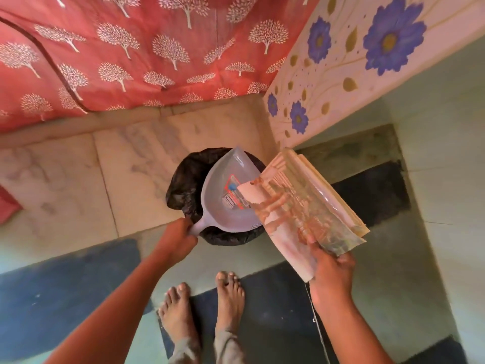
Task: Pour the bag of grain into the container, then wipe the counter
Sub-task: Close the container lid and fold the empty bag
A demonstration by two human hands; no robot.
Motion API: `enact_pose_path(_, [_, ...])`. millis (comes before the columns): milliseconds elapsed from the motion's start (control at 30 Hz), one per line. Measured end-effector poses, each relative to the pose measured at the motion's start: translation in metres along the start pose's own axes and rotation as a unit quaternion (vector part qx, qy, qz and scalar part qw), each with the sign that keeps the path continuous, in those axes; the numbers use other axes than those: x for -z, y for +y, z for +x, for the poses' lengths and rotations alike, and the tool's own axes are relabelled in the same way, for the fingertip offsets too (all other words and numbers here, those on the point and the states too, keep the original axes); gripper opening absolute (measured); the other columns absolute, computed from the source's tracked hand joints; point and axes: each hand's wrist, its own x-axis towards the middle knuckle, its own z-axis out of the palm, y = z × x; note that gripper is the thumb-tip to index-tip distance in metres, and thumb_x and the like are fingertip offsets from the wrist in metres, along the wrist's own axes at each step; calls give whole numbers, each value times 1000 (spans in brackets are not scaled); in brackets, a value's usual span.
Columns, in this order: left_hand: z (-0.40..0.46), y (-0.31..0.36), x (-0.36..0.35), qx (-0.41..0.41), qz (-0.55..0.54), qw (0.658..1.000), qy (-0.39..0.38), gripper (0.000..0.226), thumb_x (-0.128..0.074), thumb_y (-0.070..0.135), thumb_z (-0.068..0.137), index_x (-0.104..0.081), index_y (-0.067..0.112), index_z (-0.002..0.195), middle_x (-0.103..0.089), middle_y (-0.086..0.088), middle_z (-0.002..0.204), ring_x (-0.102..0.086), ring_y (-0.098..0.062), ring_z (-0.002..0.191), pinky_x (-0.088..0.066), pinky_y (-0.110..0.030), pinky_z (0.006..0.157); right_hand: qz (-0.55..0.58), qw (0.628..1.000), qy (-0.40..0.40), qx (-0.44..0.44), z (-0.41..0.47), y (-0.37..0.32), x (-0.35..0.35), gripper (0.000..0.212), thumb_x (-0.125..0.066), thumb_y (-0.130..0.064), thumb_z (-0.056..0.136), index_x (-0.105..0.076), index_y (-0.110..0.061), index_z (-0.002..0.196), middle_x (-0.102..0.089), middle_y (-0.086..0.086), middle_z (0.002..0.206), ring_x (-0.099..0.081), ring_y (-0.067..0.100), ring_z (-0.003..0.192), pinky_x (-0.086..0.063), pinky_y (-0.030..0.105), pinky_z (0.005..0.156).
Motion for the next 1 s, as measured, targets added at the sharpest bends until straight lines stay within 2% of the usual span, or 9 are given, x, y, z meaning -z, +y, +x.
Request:
enact_pose_path(100, [-28,1,14,-30,-6,999,39,17,-49,23,71,-57,11,82,-62,-9,81,-58,-32,74,-49,-42,66,7,1000,5,-9,-12,-13,4,22,-79,-3,74,-81,-24,82,-79,0,92,-73,27,99,-58,48,90])
enact_pose_path(200, [-56,0,31,-32,-14,998,55,16,-46,28,68,-53,18,79,-62,-5,74,-58,-31,69,-50,-41,62,18,999,22,-21,-26,-28,7,24,-80,-9,66,-78,-17,89,-79,5,100,-72,31,103,-57,50,92])
enact_pose_path(300, [-80,-1,48,-14,-21,996,88,9,-55,20,80,-50,21,87,-62,-5,78,-57,-31,72,-43,-37,61,23,998,45,-26,-38,-38,11,30,-76,2,80,-73,-9,107,-76,10,110,-72,29,106,-54,54,97])
enact_pose_path(367, [-89,-4,58,-6,-26,993,111,17,-58,18,87,-49,28,97,-63,-4,80,-57,-31,72,-42,-36,63,25,997,67,-33,-42,-36,15,32,-75,3,83,-71,-7,113,-76,9,110,-72,28,106,-53,54,99])
enact_pose_path(433, [-94,-7,68,2,-20,988,152,10,-58,34,94,-49,33,99,-65,-1,78,-56,-29,71,-44,-36,64,12,995,81,-48,-45,-31,15,28,-77,-1,83,-72,-10,109,-76,6,108,-71,26,106,-53,51,99])
enact_pose_path(533, [-92,-5,78,7,-10,981,195,26,-55,54,96,-47,30,88,-61,1,72,-54,-30,68,-43,-36,61,-15,993,96,-63,-44,-21,7,17,-77,-2,83,-73,-15,94,-76,5,100,-71,26,103,-54,47,97])
enact_pose_path(733, [-72,1,80,-36,-136,963,229,31,-68,25,93,-42,26,76,-57,-1,67,-50,-26,60,-39,-37,57,-137,989,58,-22,-26,6,-27,17,-73,-3,88,-70,-19,83,-72,2,87,-70,31,92,-55,42,87])
enact_pose_path(867, [-58,6,76,-56,-212,953,210,25,-71,7,88,-50,15,77,-63,-10,68,-60,-23,56,-49,-44,56,-275,960,-5,57,-16,12,-58,17,-66,1,92,-74,-4,105,-67,0,88,-65,26,93,-45,29,80])
enact_pose_path(1000, [-44,6,70,-79,-232,949,198,16,-68,18,83,-52,15,79,-66,-10,68,-59,-32,55,-53,-49,51,-395,909,-71,112,-4,24,-86,29,-55,10,90,-74,0,109,-66,2,90,-64,23,92,-43,26,82])
